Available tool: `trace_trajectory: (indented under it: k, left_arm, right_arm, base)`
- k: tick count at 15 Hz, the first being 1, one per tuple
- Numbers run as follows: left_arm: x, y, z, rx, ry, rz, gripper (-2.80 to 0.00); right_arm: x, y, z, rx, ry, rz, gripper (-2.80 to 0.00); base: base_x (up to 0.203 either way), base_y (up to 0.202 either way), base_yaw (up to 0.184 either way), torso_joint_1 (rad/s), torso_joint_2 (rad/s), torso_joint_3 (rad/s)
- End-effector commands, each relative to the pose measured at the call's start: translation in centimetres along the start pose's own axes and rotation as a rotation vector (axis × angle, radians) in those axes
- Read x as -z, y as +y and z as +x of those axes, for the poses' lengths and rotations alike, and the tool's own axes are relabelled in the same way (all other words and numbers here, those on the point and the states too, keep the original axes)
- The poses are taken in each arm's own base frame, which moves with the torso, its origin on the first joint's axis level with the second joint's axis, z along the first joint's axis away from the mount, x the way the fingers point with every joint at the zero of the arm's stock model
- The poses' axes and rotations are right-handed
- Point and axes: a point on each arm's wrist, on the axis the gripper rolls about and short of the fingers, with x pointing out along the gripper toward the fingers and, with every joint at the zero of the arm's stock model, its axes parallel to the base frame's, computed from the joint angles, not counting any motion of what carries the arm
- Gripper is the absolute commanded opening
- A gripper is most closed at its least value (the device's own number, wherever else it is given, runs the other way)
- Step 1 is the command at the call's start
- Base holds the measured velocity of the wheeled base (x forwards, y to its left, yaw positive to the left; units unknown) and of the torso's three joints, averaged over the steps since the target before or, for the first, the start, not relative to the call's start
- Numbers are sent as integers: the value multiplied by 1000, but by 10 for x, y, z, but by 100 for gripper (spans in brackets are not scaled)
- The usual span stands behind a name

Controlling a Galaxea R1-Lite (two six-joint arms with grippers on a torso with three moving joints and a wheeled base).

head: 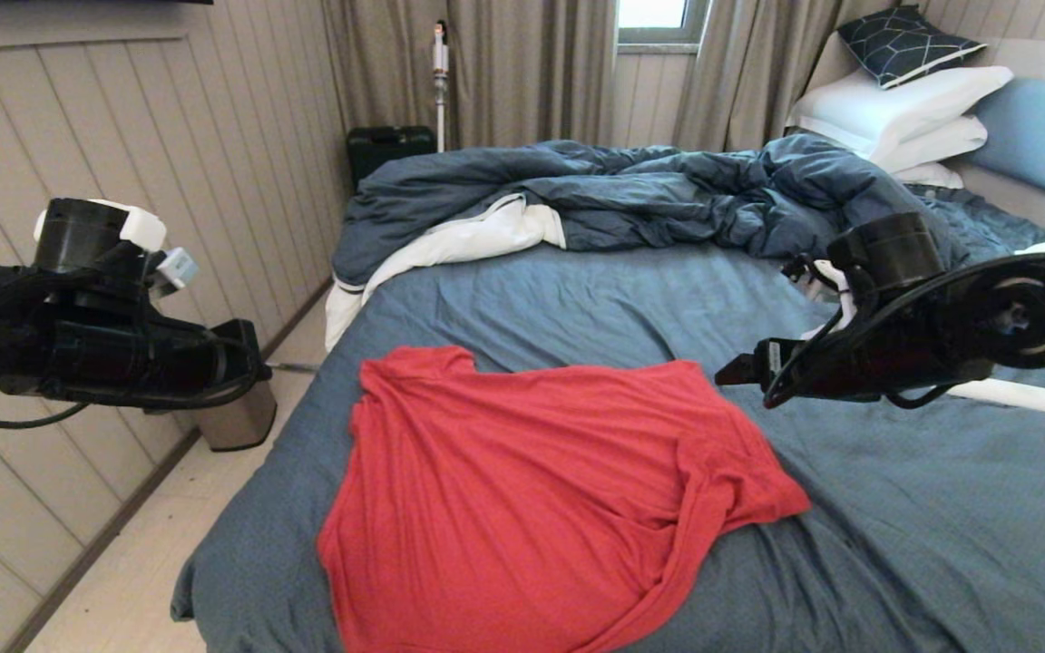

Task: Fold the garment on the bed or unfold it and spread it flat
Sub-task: Unford the red T-shirt

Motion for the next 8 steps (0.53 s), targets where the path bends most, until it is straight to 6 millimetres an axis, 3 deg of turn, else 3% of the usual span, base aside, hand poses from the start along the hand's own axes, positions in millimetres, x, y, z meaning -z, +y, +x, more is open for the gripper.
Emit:
trace_trajectory:
  k: [1, 5, 8]
  left_arm:
    - [4, 0, -15, 10, -17, -1, -280]
    - [18, 6, -3, 8, 16, -1, -280]
    - [22, 8, 6, 32, 48, -5, -280]
  right_arm:
    - [2, 4, -19, -43, 28, -2, 0]
    - [20, 16, -20, -63, 181, -35, 0]
    - [29, 25, -4, -64, 255, -63, 0]
  base:
    - [0, 0, 0, 0, 0, 0]
    - [0, 0, 0, 0, 0, 0]
    - [0, 0, 0, 0, 0, 0]
